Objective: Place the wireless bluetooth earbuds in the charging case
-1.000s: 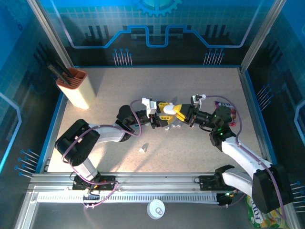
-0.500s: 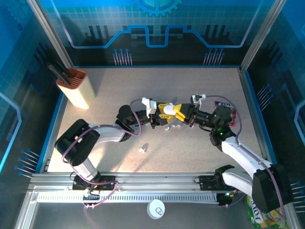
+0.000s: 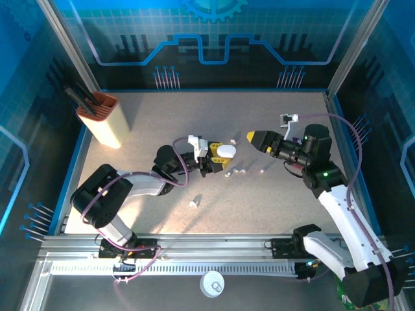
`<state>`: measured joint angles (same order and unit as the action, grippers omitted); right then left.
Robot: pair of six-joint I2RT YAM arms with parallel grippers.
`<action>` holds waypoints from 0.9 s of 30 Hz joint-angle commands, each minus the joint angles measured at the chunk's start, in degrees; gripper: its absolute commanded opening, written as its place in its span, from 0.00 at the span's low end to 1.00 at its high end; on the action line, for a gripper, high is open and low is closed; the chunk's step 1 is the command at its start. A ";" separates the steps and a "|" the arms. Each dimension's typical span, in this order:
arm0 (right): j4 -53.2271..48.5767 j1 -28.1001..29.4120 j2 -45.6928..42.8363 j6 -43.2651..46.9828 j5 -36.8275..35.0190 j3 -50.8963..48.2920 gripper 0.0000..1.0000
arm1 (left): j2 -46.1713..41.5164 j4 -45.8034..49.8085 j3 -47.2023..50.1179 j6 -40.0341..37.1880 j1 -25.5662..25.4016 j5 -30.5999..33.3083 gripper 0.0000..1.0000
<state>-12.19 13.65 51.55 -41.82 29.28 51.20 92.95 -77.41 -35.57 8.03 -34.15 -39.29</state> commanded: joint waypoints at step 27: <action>-5.72 26.10 12.40 55.81 -33.94 11.31 1.00 | -4.27 1.52 3.81 -1.61 3.57 -4.57 0.37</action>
<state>-21.19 39.75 63.86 13.63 -2.52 60.75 90.26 -75.07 -32.51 7.40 -30.26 -41.54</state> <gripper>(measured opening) 0.999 0.380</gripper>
